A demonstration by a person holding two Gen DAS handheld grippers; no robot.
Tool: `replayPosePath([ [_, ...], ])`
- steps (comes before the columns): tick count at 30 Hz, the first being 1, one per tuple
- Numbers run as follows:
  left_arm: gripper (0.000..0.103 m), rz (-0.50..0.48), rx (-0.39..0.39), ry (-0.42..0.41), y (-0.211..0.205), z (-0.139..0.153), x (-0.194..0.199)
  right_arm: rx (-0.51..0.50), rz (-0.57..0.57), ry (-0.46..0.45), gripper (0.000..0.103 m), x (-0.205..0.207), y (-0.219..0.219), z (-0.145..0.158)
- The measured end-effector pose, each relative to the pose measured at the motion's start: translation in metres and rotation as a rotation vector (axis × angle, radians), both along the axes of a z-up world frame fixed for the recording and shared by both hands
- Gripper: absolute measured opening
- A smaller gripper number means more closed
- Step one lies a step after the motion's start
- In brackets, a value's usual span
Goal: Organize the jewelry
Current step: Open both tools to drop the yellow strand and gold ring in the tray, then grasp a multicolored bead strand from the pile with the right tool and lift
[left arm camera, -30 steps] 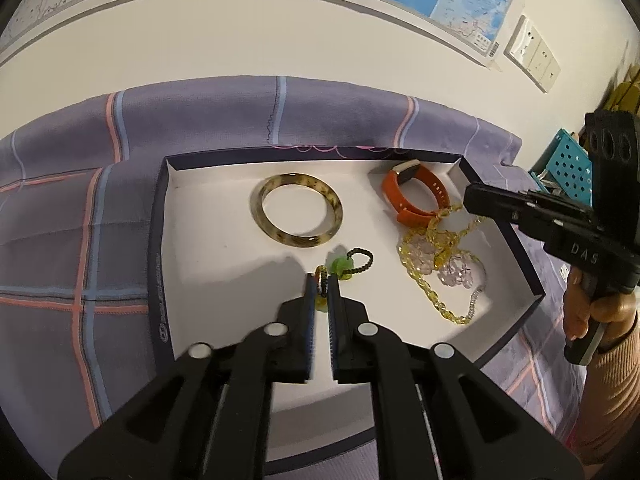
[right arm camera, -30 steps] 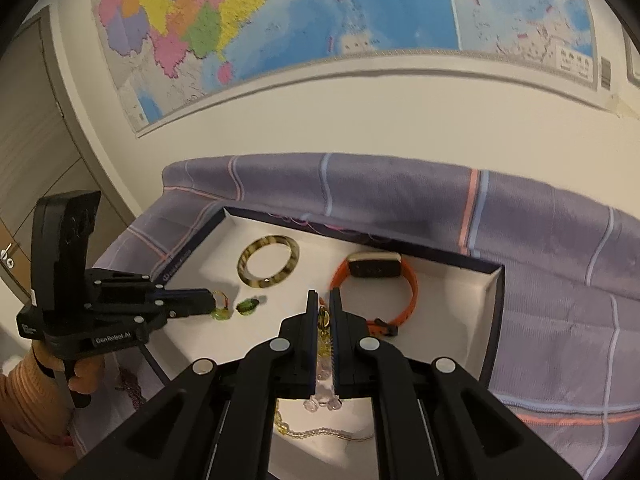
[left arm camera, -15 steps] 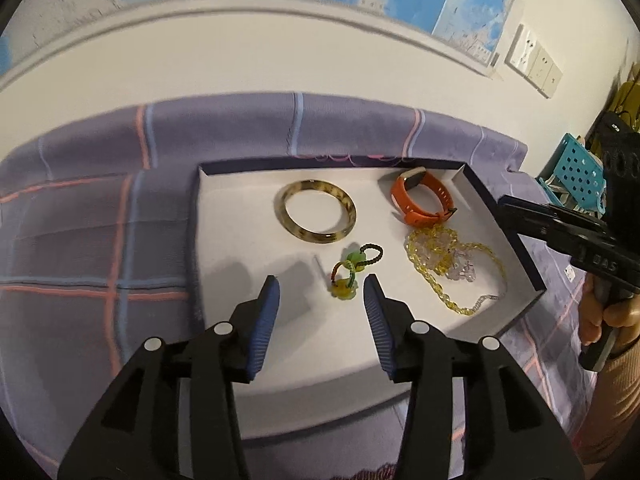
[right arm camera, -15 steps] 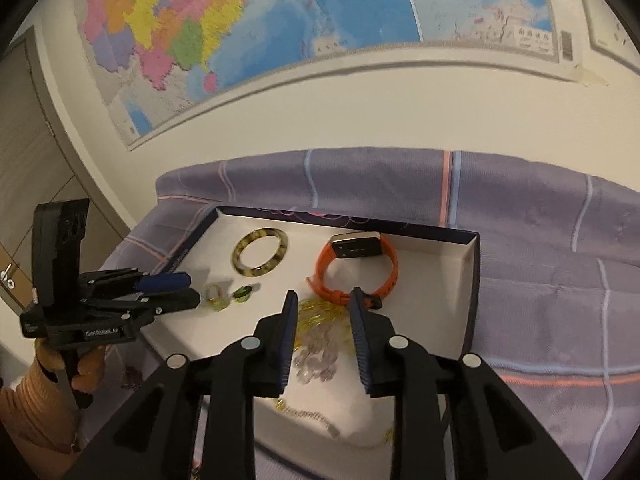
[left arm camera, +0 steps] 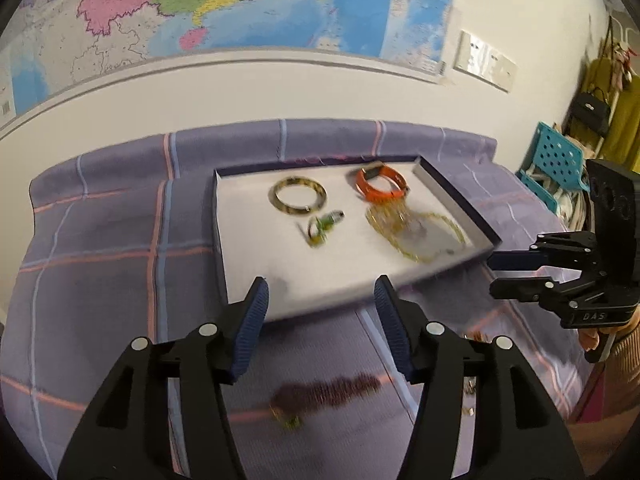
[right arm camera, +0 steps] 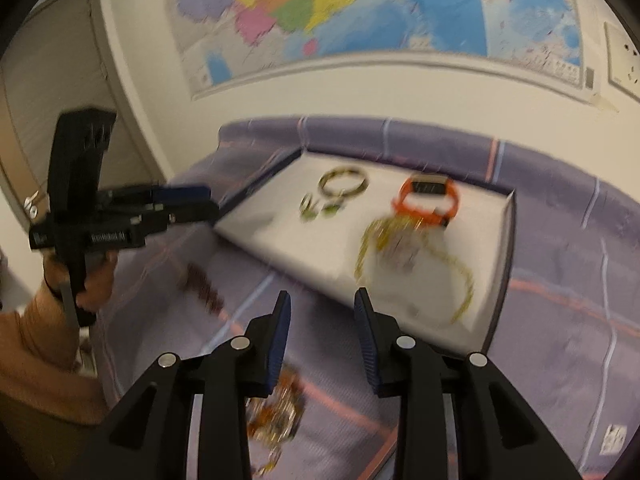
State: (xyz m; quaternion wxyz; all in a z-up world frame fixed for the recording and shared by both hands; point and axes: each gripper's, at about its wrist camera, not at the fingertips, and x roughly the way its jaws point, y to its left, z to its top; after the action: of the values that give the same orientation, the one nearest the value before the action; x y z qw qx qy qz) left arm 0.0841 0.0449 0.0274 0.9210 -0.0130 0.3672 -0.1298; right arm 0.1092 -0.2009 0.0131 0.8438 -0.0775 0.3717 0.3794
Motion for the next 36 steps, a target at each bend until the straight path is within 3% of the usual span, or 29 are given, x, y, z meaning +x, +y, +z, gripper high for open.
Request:
replayPosePath([
  [7,0.056,0.035,-0.037,0.042,0.013,-0.019,-0.029,-0.006,0.006,0.049,0.031,-0.022,-0.003,-0.019],
  [22,0.059,-0.033,-0.032,0.056,-0.01,-0.031,-0.057,-0.079,0.032,0.069,0.03,-0.025,0.021,-0.038],
  [24,0.061,-0.031,-0.037,0.057,-0.009,-0.031,-0.059,-0.092,0.033,0.082,0.025,-0.024,0.022,-0.043],
  [26,0.061,-0.027,-0.038,0.06,-0.008,-0.032,-0.06,-0.087,0.029,0.08,0.011,-0.025,0.021,-0.043],
  [36,0.061,-0.02,-0.044,0.062,-0.002,-0.034,-0.065,0.0,0.023,0.023,0.004,-0.038,0.006,-0.013],
])
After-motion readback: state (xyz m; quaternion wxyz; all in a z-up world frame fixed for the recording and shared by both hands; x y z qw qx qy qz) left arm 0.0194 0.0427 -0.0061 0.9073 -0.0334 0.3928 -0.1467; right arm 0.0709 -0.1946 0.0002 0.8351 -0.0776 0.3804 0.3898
